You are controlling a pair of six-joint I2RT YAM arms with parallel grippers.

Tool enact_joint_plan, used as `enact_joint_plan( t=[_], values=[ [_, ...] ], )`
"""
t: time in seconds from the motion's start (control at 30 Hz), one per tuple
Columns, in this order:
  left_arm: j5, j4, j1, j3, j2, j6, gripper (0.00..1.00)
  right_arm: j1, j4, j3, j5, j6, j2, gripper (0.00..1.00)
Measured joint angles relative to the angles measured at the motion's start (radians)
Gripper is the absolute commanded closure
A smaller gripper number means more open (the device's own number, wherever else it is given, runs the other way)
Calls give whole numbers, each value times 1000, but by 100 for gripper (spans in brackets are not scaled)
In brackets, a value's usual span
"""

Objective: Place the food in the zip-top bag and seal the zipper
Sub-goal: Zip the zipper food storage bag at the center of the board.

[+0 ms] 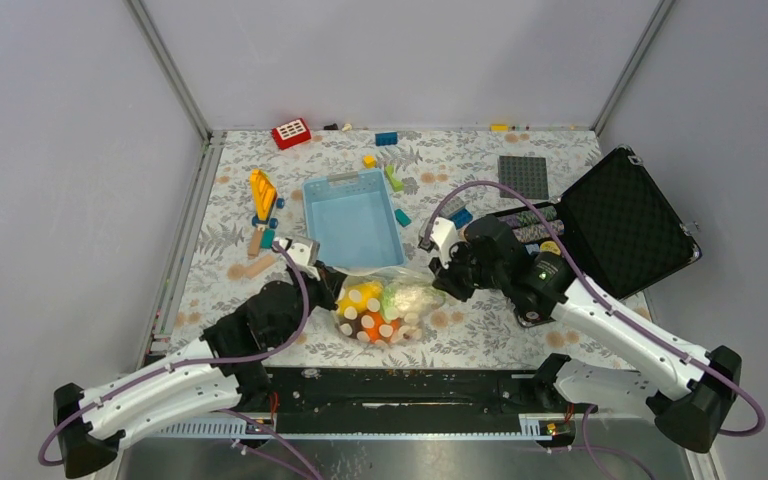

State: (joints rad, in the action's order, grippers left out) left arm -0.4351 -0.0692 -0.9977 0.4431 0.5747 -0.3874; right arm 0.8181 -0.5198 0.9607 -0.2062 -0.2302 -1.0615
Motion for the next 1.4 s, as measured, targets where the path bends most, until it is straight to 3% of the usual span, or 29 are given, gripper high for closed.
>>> enact_joint_plan(
  t=[0.63, 0.83, 1.13, 1.4],
  values=[
    [-115, -103, -3, 14, -42, -58, 100, 0, -27, -87, 133, 103, 192, 100],
    [-53, -101, -1, 14, -64, -32, 100, 0, -46, -88, 100, 196, 245, 100],
    [106, -125, 6, 79, 10, -8, 100, -1, -238, -40, 119, 467, 288, 100],
    [281, -71, 4, 148, 166, -27, 100, -2, -403, -8, 331, 663, 388, 93]
  ],
)
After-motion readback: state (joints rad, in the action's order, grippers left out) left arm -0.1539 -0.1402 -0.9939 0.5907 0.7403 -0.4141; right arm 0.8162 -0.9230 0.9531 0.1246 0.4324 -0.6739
